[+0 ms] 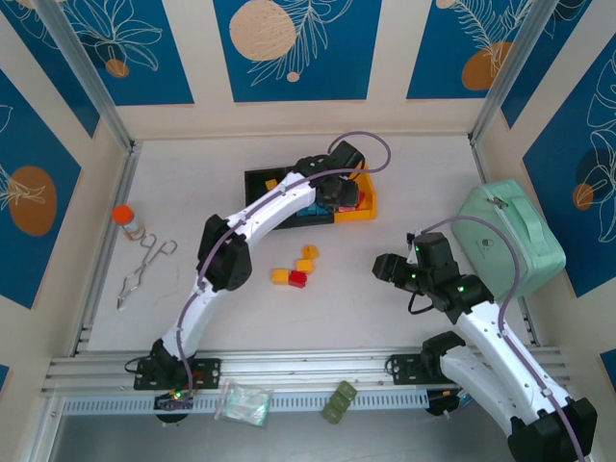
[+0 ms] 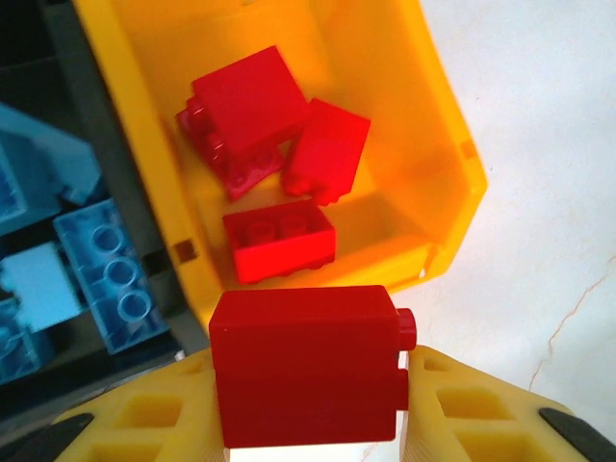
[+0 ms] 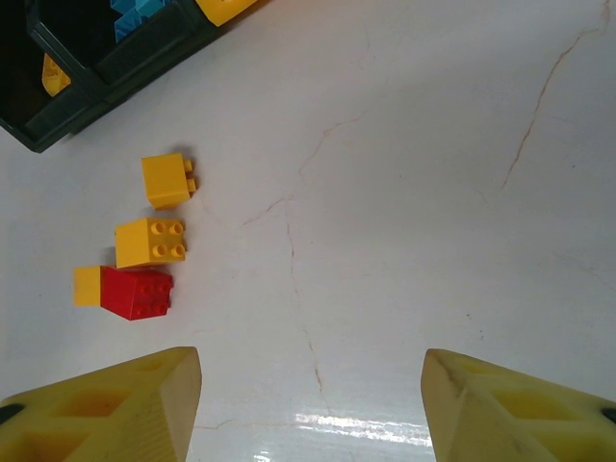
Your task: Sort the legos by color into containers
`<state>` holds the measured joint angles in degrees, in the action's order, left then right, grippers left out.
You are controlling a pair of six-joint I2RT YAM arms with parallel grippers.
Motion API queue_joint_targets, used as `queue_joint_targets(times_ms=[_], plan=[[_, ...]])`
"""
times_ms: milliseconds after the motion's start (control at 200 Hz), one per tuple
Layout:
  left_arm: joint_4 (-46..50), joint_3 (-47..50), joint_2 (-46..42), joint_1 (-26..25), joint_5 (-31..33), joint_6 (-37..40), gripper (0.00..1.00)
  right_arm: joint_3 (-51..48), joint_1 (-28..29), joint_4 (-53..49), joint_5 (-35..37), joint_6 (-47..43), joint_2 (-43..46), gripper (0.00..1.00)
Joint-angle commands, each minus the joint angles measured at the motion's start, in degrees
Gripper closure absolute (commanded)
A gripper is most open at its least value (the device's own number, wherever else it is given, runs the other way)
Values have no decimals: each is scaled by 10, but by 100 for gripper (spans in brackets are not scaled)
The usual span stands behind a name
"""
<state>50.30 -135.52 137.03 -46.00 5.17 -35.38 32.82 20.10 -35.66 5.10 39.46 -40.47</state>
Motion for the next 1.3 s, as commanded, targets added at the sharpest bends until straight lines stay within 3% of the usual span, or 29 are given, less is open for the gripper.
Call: queue_joint_targets(times_ms=[0, 285, 445, 765, 1046, 1296], plan=[[24, -46, 34, -4, -18, 19, 68, -10, -4, -10, -16, 3, 8, 38], [-13, -114, 91, -2, -32, 32, 63, -13, -7, -19, -18, 3, 17, 38], [-17, -118, 96, 3, -17, 31, 37, -15, -9, -21, -20, 3, 21, 38], [-10, -102, 41, -6, -36, 32, 34, -11, -9, -6, -34, 6, 13, 38], [-87, 152, -149, -19, -47, 38, 34, -1, 6, 4, -44, 7, -8, 38], [-148, 406, -332, -19, -14, 36, 32, 23, 65, 19, -17, 10, -46, 38]])
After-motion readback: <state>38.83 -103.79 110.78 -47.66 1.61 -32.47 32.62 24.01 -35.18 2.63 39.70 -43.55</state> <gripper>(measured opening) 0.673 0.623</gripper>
